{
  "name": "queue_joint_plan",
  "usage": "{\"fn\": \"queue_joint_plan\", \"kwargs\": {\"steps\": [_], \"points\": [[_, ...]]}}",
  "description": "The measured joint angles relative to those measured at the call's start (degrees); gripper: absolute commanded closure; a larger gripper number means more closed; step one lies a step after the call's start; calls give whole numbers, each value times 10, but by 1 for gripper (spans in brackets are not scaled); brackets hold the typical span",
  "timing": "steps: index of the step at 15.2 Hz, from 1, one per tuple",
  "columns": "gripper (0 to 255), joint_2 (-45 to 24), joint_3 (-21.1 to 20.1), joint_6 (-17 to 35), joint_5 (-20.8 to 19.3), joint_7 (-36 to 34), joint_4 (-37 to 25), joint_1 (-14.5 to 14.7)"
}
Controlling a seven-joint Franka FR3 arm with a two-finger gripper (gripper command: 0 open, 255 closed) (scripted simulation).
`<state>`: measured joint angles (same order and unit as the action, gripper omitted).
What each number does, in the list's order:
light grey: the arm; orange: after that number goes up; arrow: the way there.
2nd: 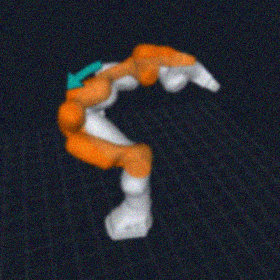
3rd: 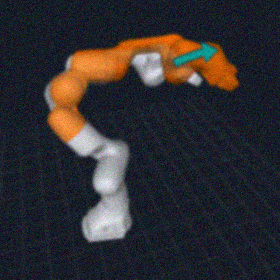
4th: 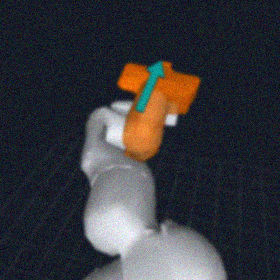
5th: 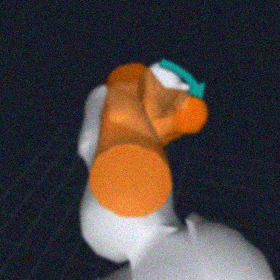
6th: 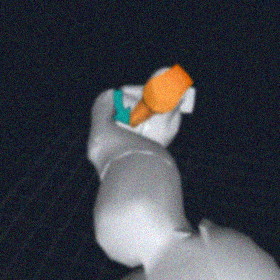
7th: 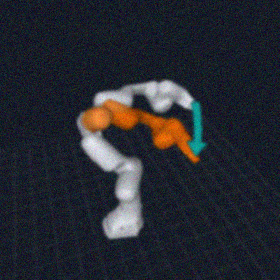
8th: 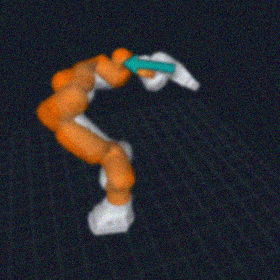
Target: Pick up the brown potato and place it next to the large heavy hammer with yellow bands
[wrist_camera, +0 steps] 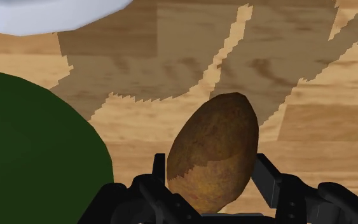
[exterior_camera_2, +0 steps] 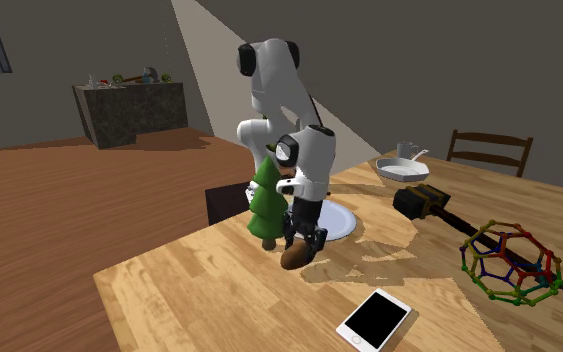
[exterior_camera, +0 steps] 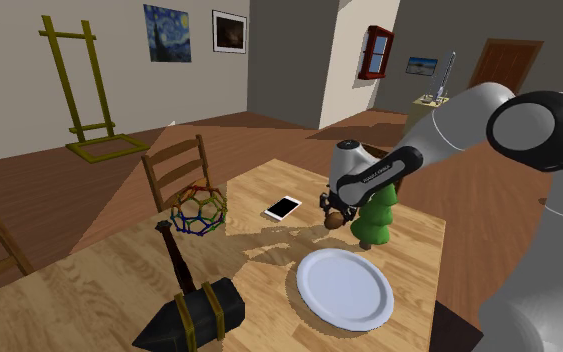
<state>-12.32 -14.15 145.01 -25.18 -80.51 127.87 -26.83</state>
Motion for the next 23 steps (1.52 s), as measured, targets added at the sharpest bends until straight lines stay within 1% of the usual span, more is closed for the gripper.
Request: {"fn": "queue_joint_plan", "kwargs": {"steps": [12,23], "points": [[255,67,-15,-76,61,56,-18,-8],[255,114,-20,-148,99,92,-49,-9]]}}
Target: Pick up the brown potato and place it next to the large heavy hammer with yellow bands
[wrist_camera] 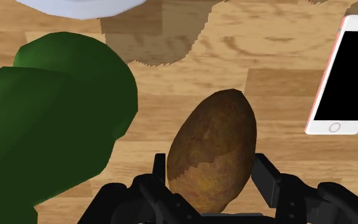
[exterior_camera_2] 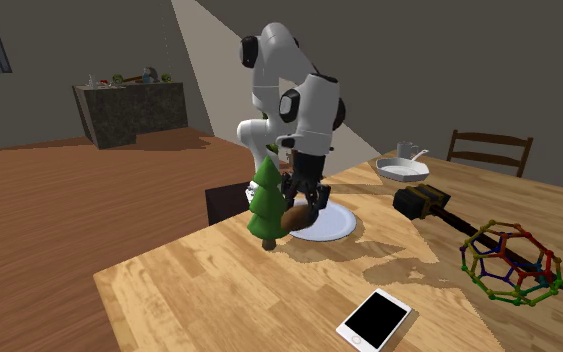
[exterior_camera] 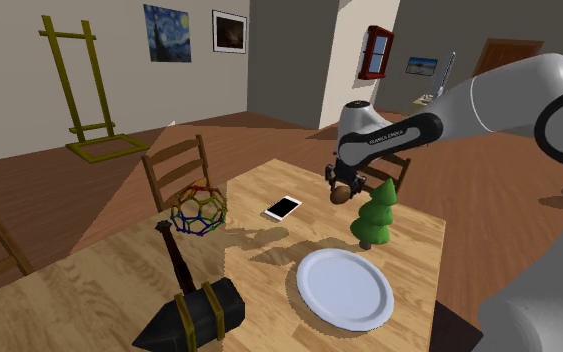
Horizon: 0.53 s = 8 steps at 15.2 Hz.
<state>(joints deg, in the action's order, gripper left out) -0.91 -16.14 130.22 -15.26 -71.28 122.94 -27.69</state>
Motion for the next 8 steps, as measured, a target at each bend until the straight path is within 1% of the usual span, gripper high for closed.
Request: {"fn": "queue_joint_plan", "kwargs": {"steps": [4,8], "points": [[255,12,-1,-29,10,9,-18,1],[255,53,-19,-35,22,-18,21,19]]}}
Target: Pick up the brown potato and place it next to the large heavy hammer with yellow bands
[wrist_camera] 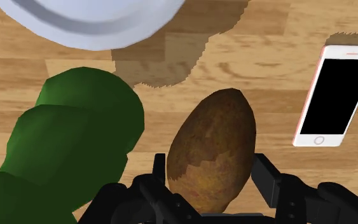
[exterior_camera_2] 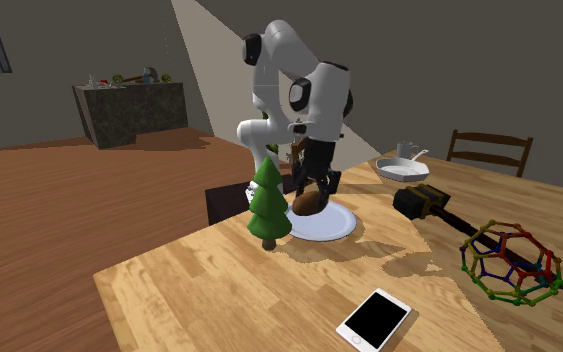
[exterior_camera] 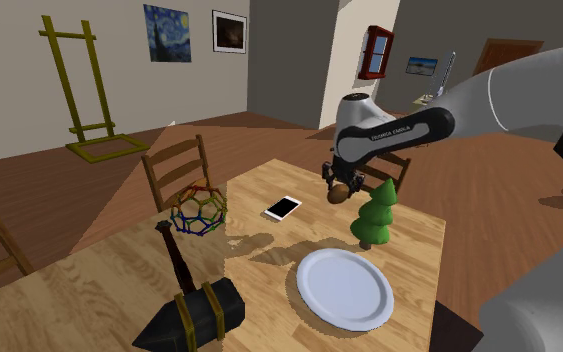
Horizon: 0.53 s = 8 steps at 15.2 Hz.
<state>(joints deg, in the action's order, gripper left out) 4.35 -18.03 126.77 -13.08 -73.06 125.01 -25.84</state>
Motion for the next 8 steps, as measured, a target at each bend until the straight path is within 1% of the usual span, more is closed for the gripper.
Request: {"fn": "queue_joint_plan", "kwargs": {"steps": [8], "points": [[255,77,-51,-17,32,-78,70,49]]}}
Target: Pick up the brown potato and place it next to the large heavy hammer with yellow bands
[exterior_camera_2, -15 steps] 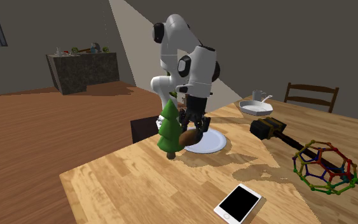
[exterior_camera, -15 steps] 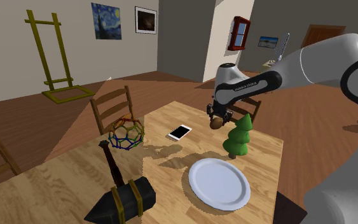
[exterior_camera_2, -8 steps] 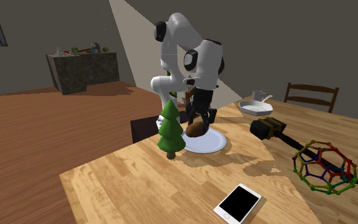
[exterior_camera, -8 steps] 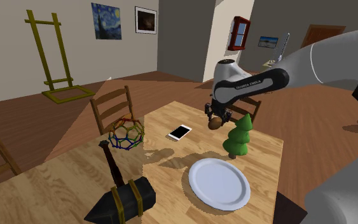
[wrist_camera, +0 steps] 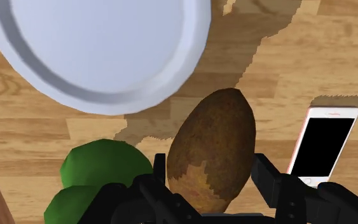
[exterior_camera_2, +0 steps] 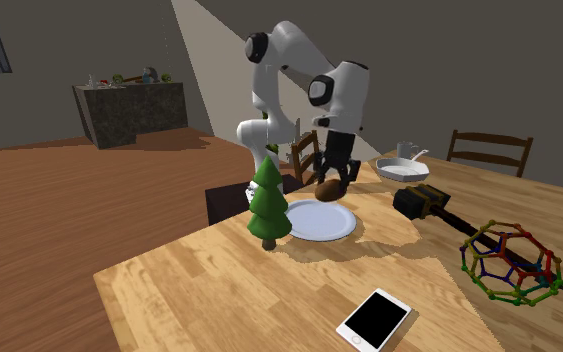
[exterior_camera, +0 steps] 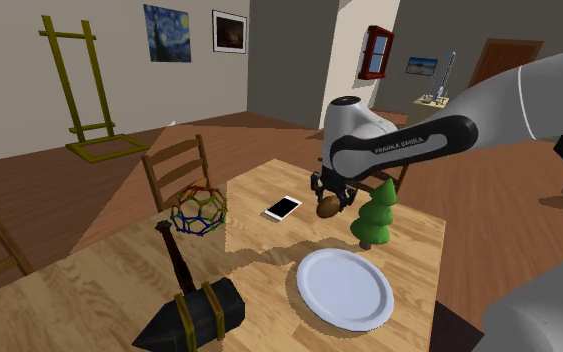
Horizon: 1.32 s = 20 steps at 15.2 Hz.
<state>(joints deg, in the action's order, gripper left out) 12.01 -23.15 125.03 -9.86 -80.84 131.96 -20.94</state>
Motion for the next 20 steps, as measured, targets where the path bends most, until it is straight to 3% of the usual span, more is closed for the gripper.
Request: {"fn": "queue_joint_plan", "kwargs": {"steps": [10,20], "points": [[255,57,-84,-38,48,-117,35,70],[255,43,-188,-85,71,-259,-6,123]]}}
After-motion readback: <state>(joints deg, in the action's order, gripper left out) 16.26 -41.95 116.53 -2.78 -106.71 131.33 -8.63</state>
